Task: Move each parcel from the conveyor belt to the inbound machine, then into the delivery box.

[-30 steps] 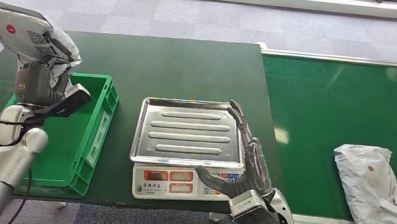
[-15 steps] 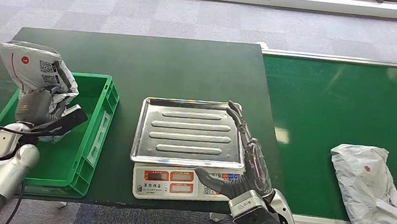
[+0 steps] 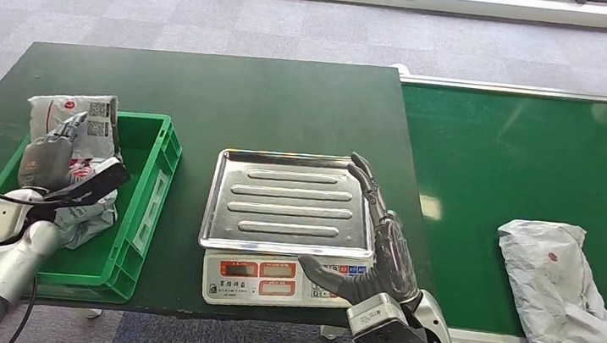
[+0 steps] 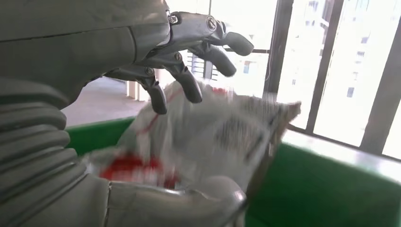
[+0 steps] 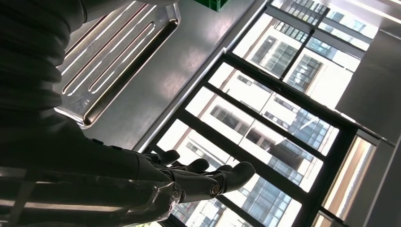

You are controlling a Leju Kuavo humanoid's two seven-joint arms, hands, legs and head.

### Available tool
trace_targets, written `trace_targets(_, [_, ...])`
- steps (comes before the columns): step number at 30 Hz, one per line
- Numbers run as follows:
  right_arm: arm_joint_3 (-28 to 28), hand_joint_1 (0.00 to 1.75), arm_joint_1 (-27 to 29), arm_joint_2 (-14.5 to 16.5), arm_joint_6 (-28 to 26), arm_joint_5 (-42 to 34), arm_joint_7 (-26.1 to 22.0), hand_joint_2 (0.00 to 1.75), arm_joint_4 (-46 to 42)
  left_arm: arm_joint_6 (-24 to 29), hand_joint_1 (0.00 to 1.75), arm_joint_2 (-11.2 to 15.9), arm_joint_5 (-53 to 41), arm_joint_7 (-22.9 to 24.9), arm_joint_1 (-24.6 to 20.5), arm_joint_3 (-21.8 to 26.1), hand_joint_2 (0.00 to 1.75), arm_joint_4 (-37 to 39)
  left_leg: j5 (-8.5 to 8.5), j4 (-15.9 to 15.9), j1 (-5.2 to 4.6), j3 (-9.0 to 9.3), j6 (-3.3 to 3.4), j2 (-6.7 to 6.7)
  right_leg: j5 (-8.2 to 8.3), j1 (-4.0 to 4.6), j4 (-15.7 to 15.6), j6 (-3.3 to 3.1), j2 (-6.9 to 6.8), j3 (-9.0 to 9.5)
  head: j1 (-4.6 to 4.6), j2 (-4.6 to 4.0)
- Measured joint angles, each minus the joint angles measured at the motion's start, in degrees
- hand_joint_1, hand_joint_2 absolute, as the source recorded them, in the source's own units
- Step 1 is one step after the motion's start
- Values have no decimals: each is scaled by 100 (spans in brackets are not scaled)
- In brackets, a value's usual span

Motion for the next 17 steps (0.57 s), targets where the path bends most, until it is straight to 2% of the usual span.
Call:
trace_targets(6, [-38, 0, 151, 0, -92, 121, 17, 175, -96, 331, 0, -105, 956, -153, 232, 455, 0, -847, -2, 0, 0, -1, 0, 1, -1, -1, 0, 0, 1, 0, 0, 0])
trace_targets(10, [-58, 0, 207, 0, -113, 144, 14, 0, -124, 401, 0, -146, 1152, -263, 370, 609, 0, -1172, -2, 0, 0, -2, 1, 1, -1, -1, -1, 0, 0, 0, 0, 0])
trace_targets(13, [-103, 0, 337, -1, -195, 249, 13, 0, -190, 828, 0, -293, 2009, -705, 668, 849, 0, -1662, -5, 0, -1, 1, 2, 10, -1, -2, -1, 0, 3, 0, 0, 0])
trace_targets(15, [-154, 0, 490, -3, -264, 323, 4, 0, -258, 1147, 0, -431, 2519, -834, 992, 1018, 0, -2178, -10, 0, -2, 2, 4, 13, -4, -2, -2, 2, 7, -1, 0, 0])
trace_targets(16, [-179, 0, 567, -6, -301, 359, 1, 44, -289, 1254, 0, -488, 2706, -871, 1156, 1065, 0, -2434, -13, 0, -2, 1, 5, 12, -7, -2, -2, 4, 7, -1, 1, 0])
trace_targets(17, [-191, 0, 607, -7, -321, 375, -2, 58, -305, 1305, 0, -514, 2800, -891, 1239, 1084, 0, -2559, -14, 0, -2, 1, 6, 11, -9, -2, -3, 5, 7, -1, 1, 0])
